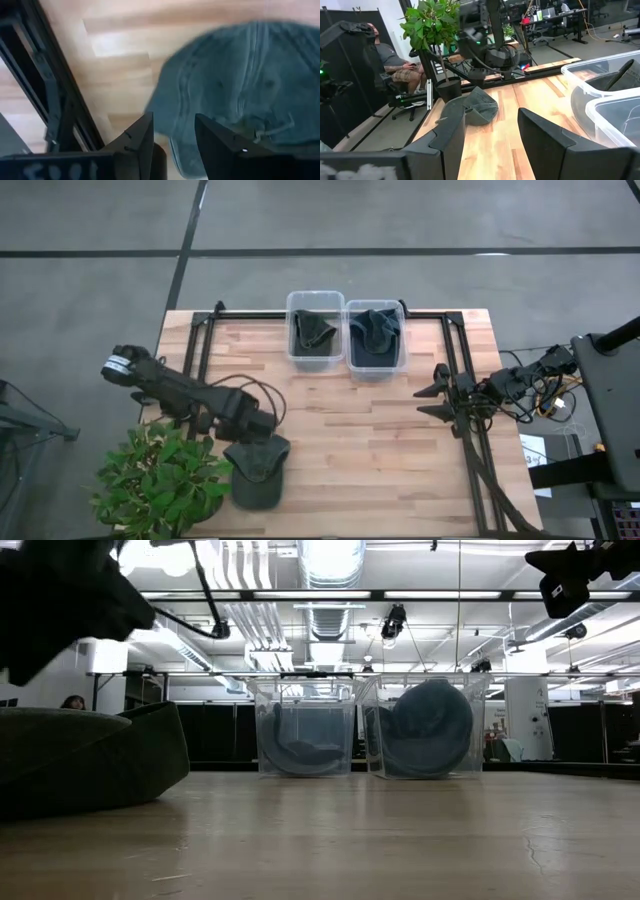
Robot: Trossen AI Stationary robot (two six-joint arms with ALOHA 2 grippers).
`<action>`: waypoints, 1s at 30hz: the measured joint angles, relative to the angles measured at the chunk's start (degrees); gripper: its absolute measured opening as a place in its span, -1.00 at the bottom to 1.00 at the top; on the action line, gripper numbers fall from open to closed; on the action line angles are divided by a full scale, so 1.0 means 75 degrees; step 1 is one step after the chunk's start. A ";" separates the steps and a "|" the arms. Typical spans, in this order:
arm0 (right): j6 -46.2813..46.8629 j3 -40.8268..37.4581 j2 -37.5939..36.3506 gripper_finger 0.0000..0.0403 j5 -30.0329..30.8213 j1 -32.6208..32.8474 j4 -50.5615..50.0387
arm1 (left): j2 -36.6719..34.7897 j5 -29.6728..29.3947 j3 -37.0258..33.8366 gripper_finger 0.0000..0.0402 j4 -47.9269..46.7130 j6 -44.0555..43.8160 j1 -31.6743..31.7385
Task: Pick & Place hat
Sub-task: Put the dark gray cap into the left transparent bin
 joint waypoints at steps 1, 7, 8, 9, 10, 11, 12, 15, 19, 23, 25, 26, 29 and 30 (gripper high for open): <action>0.0000 0.0000 0.0000 -0.12 0.0000 0.0000 -0.0003 | -0.0003 0.0018 0.0021 -0.33 0.0043 -0.0213 -0.0164; -0.0023 0.0000 0.0000 -0.11 0.0000 -0.0003 -0.0009 | -0.0003 0.0019 -0.0020 -0.33 0.0440 -0.0975 -0.1014; -0.0029 0.0000 0.0000 -0.10 0.0000 -0.0003 -0.0012 | -0.0003 0.0017 -0.0023 -0.33 0.0429 -0.1152 -0.1116; -0.0029 0.0000 0.0000 -0.10 0.0000 -0.0003 -0.0017 | -0.0003 0.0017 -0.0025 -0.33 0.0426 -0.1336 -0.1200; -0.0029 0.0000 0.0000 -0.10 0.0000 -0.0003 -0.0027 | -0.0003 0.0014 -0.0025 -0.33 0.0426 -0.1488 -0.1287; -0.0029 0.0000 0.0000 -0.11 0.0000 -0.0003 -0.0041 | -0.0005 0.0011 -0.0025 -0.33 0.0429 -0.1626 -0.1369; -0.0032 0.0000 0.0000 -0.11 0.0000 -0.0003 -0.0051 | -0.0005 0.0011 -0.0025 -0.33 0.0434 -0.1781 -0.1445; -0.0030 0.0000 0.0000 -0.12 0.0000 -0.0003 -0.0054 | -0.0003 0.0002 -0.0025 -0.33 0.0586 -0.2147 -0.1630; -0.0032 0.0000 0.0000 -0.11 -0.0025 -0.0003 -0.0055 | -0.0003 -0.0263 -0.0036 -0.33 0.0706 -0.2619 -0.1857; -0.0061 0.0000 0.0000 -0.11 -0.0031 -0.0003 -0.0052 | -0.0003 -0.0396 -0.0233 -0.33 0.1049 -0.2888 -0.2000; -0.0090 0.0000 0.0000 -0.10 -0.0032 -0.0003 -0.0052 | -0.0003 -0.0381 -0.0451 -0.33 0.1288 -0.2928 -0.2027; -0.0096 0.0000 0.0000 -0.10 -0.0032 -0.0003 -0.0052 | -0.0003 -0.0376 -0.0569 -0.33 0.1453 -0.2963 -0.2029; -0.0096 0.0000 0.0000 -0.11 -0.0032 -0.0003 -0.0052 | -0.0003 -0.0254 -0.0811 -0.33 0.1762 -0.3006 -0.2022; -0.0096 0.0000 0.0000 -0.12 -0.0032 -0.0003 -0.0052 | -0.0003 -0.0207 -0.0875 -0.33 0.1810 -0.3019 -0.2017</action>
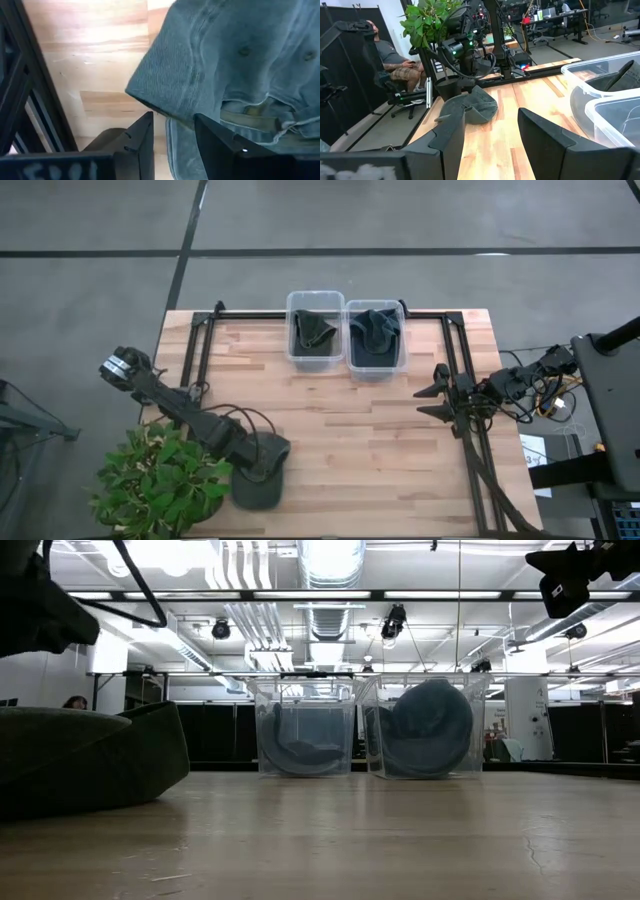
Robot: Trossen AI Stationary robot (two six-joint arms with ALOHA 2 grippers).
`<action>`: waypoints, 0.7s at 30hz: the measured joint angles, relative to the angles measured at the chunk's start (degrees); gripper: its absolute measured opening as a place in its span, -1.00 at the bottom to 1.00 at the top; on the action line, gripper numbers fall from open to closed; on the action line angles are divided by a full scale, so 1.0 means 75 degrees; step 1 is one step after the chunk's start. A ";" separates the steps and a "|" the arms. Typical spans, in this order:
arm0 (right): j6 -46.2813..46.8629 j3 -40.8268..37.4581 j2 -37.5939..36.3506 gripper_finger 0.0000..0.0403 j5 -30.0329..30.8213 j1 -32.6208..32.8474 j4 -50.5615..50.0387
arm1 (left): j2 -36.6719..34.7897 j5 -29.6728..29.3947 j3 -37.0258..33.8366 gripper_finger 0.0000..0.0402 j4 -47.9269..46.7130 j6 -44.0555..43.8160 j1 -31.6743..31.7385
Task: Pick & Place hat
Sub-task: Put the dark gray cap into the left transparent bin
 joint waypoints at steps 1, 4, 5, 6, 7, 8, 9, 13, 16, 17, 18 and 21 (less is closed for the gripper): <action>0.0003 0.0000 0.0000 -0.12 0.0000 0.0000 0.0000 | 0.0000 0.0094 -0.0048 -0.33 0.0074 -0.0014 0.0000; 0.0034 0.0000 0.0000 -0.11 0.0000 0.0000 0.0003 | 0.0000 0.0467 -0.0062 -0.33 0.0199 -0.0017 -0.0004; 0.0035 0.0000 0.0000 -0.11 0.0000 0.0000 0.0003 | 0.0000 0.0576 -0.0069 -0.33 0.0208 -0.0017 -0.0006; 0.0034 0.0000 0.0000 -0.11 0.0000 0.0001 0.0003 | 0.0000 0.0691 -0.0091 -0.33 0.0219 -0.0020 -0.0009; 0.0032 0.0000 0.0000 -0.11 0.0000 0.0000 0.0003 | 0.0000 0.0794 -0.0114 -0.33 0.0222 -0.0020 -0.0006; 0.0022 0.0000 0.0000 -0.11 0.0000 0.0000 0.0003 | 0.0000 0.0848 -0.0139 -0.33 0.0261 -0.0019 -0.0006; 0.0012 0.0000 0.0000 -0.11 0.0000 0.0002 0.0003 | 0.0000 0.0899 -0.0158 -0.33 0.0356 -0.0020 -0.0006; 0.0006 0.0000 0.0000 -0.11 0.0000 0.0003 0.0003 | 0.0000 0.0994 -0.0229 -0.33 0.0932 -0.0014 -0.0006; 0.0006 0.0000 0.0000 -0.12 0.0000 0.0003 0.0003 | 0.0000 0.1043 -0.0423 -0.33 0.1170 -0.0004 -0.0006; 0.0004 0.0000 0.0000 -0.12 0.0000 0.0003 0.0006 | 0.0000 0.1063 -0.0488 -0.33 0.1194 -0.0014 -0.0006; 0.0006 0.0000 0.0000 -0.12 0.0000 0.0003 0.0003 | 0.0000 0.1082 -0.0557 -0.33 0.1217 -0.0029 -0.0006; 0.0006 0.0000 0.0000 -0.11 0.0000 0.0003 0.0003 | 0.0000 0.1105 -0.0755 -0.33 0.1339 -0.0040 -0.0003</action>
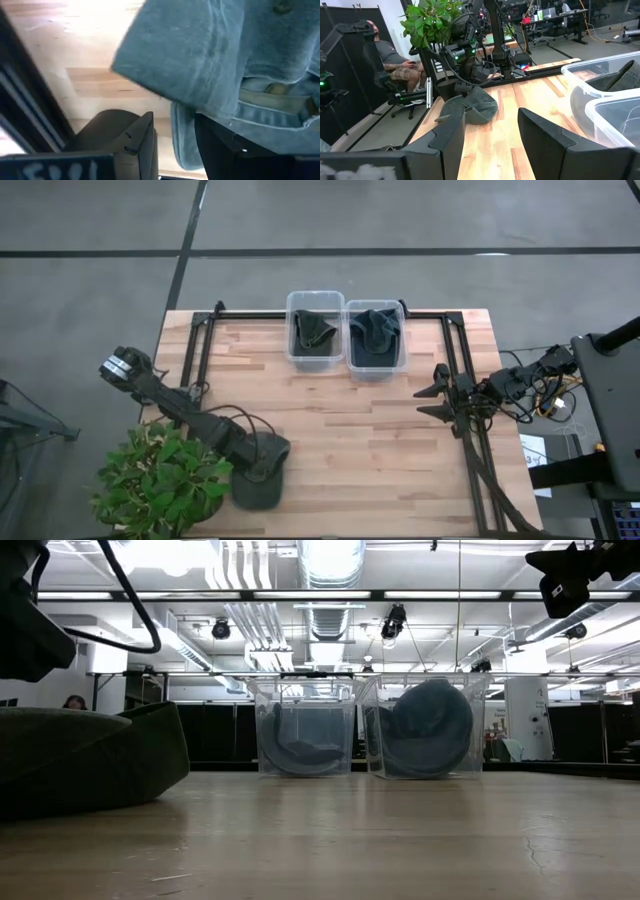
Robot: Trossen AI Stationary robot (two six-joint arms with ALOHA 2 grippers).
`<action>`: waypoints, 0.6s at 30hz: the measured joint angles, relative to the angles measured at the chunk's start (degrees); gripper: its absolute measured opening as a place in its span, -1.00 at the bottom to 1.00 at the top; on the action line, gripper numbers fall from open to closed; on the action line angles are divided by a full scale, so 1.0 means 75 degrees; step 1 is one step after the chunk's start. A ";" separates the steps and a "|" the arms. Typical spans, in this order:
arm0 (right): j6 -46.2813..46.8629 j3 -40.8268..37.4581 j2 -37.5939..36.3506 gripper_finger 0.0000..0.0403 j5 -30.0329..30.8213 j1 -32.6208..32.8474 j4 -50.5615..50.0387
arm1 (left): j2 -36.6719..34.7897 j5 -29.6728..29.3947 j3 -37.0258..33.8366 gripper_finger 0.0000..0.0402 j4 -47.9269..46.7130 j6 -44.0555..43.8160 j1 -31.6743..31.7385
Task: Pick & Place hat
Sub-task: Put the dark gray cap into the left transparent bin
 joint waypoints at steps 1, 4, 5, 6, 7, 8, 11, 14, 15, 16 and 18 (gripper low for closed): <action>0.0000 0.0000 -0.0001 -0.10 0.0000 0.0000 0.0000 | 0.0001 0.0000 -0.0060 -0.33 0.0111 0.0000 0.0000; 0.0000 0.0000 -0.0003 -0.11 0.0000 0.0000 0.0000 | 0.0003 0.0002 -0.0207 -0.33 0.0494 -0.0023 0.0000; -0.0001 0.0000 -0.0003 -0.12 0.0000 0.0000 0.0000 | 0.0003 0.0000 -0.0248 -0.33 0.0644 -0.0023 0.0000; 0.0000 0.0000 -0.0003 -0.12 0.0000 0.0000 0.0000 | 0.0003 0.0000 -0.0277 -0.33 0.0740 -0.0029 0.0003; -0.0001 0.0000 -0.0003 -0.12 0.0002 0.0000 -0.0001 | 0.0003 -0.0002 -0.0291 -0.33 0.0759 -0.0029 0.0005; -0.0002 0.0000 -0.0003 -0.12 0.0003 0.0000 -0.0003 | 0.0003 0.0000 -0.0308 -0.33 0.0783 -0.0033 0.0005; -0.0002 0.0000 -0.0003 -0.10 0.0003 0.0000 -0.0003 | 0.0003 0.0000 -0.0406 -0.33 0.0950 -0.0041 0.0004; -0.0002 0.0000 -0.0003 -0.11 0.0003 0.0000 -0.0003 | 0.0003 -0.0002 -0.0508 -0.33 0.1122 -0.0023 0.0003; -0.0002 0.0000 -0.0003 -0.11 0.0003 0.0000 -0.0003 | 0.0003 0.0000 -0.0546 -0.33 0.1178 -0.0023 0.0003; 0.0000 0.0000 -0.0003 -0.12 0.0003 0.0000 -0.0004 | 0.0003 0.0000 -0.0580 -0.33 0.1230 -0.0020 0.0003; 0.0000 0.0000 -0.0003 -0.12 0.0003 0.0000 -0.0003 | 0.0003 -0.0008 -0.0632 -0.33 0.1348 -0.0012 0.0003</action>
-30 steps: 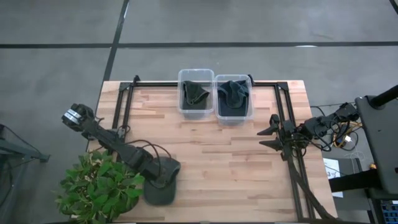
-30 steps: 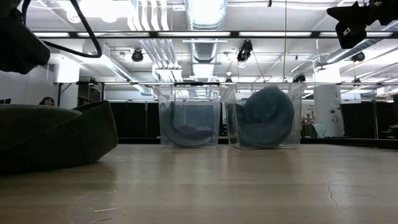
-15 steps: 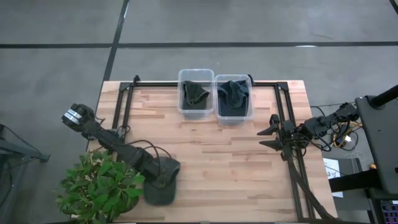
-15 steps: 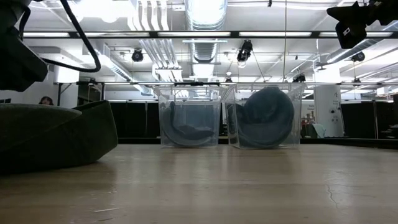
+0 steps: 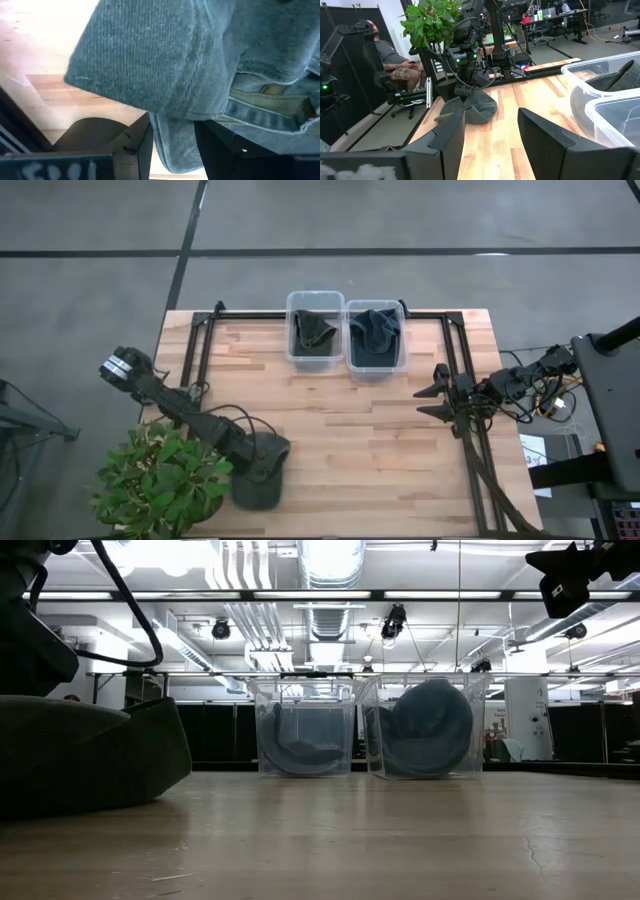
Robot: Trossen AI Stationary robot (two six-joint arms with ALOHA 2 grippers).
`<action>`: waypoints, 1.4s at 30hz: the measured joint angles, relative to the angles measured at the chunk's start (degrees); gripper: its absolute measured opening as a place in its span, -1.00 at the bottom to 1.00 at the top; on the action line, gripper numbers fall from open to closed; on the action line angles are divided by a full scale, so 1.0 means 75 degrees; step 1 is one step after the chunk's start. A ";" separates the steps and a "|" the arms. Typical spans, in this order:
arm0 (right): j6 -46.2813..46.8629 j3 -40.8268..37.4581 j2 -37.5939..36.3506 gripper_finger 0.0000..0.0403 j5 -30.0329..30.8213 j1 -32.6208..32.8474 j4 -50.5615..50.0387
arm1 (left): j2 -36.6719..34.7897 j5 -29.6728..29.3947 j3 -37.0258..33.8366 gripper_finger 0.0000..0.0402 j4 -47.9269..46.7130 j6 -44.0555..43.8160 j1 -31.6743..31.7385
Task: Pick & Place hat
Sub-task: Put the dark gray cap into the left transparent bin
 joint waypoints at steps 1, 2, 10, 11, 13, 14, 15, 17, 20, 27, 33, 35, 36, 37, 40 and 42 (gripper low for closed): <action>-0.0002 0.0000 0.0000 -0.11 0.0000 0.0000 0.0000 | 0.0000 -0.0005 -0.0017 -0.33 0.0022 0.0006 0.0000; 0.0000 0.0000 0.0000 -0.11 0.0000 0.0000 0.0000 | 0.0000 -0.0016 -0.0022 -0.35 0.0023 0.0006 0.0000; 0.0000 0.0000 0.0000 -0.12 0.0003 0.0000 0.0000 | -0.0005 -0.0098 -0.0016 -0.91 0.0107 0.0215 0.0000; -0.0003 0.0000 0.0000 -0.12 0.0000 0.0000 0.0000 | -0.0006 -0.0113 -0.0007 -0.94 0.0126 0.0224 0.0000; -0.0001 0.0000 0.0000 -0.11 0.0001 0.0000 -0.0001 | -0.0009 -0.0130 -0.0004 -0.94 0.0131 0.0225 0.0000; -0.0001 0.0000 0.0000 -0.11 0.0002 0.0000 0.0000 | -0.0009 -0.0140 -0.0004 -0.95 0.0131 0.0225 0.0000; 0.0000 0.0000 0.0000 -0.10 0.0003 0.0000 0.0000 | -0.0009 -0.0166 -0.0004 -0.96 0.0131 0.0225 -0.0001; 0.0000 0.0000 0.0000 -0.11 0.0003 0.0000 0.0000 | -0.0009 -0.0298 -0.0002 -0.97 0.0134 0.0222 -0.0012; 0.0000 0.0000 0.0000 -0.12 0.0003 0.0000 0.0000 | -0.0009 -0.0746 0.0100 -0.97 0.0141 0.0248 -0.0002; -0.0003 0.0000 0.0000 -0.11 0.0003 -0.0003 0.0000 | -0.0012 -0.2462 0.0445 -0.97 0.0095 0.0230 0.0054; 0.0000 0.0000 0.0000 -0.11 0.0003 -0.0003 0.0000 | -0.0012 -0.3993 0.0734 -0.98 0.0081 0.0589 0.0224; 0.0000 0.0000 0.0000 -0.11 0.0003 -0.0001 0.0000 | -0.0012 -0.4502 0.0850 -0.98 0.0077 0.0828 0.0291; 0.0000 0.0000 0.0000 -0.10 0.0003 -0.0003 0.0003 | -0.0012 -0.4770 0.0912 -0.98 0.0095 0.0952 0.0323; 0.0000 0.0000 0.0000 -0.10 0.0003 -0.0002 0.0003 | -0.0012 -0.4989 0.0977 -0.98 0.0117 0.1057 0.0357; 0.0055 0.0000 0.0001 -0.12 0.0003 -0.0003 0.0004 | -0.0012 -0.5489 0.1156 -0.98 0.0136 0.1460 0.0423; 0.0090 0.0000 0.0000 -0.12 0.0003 -0.0003 0.0006 | -0.0012 -0.5803 0.1282 -0.98 0.0153 0.1712 0.0425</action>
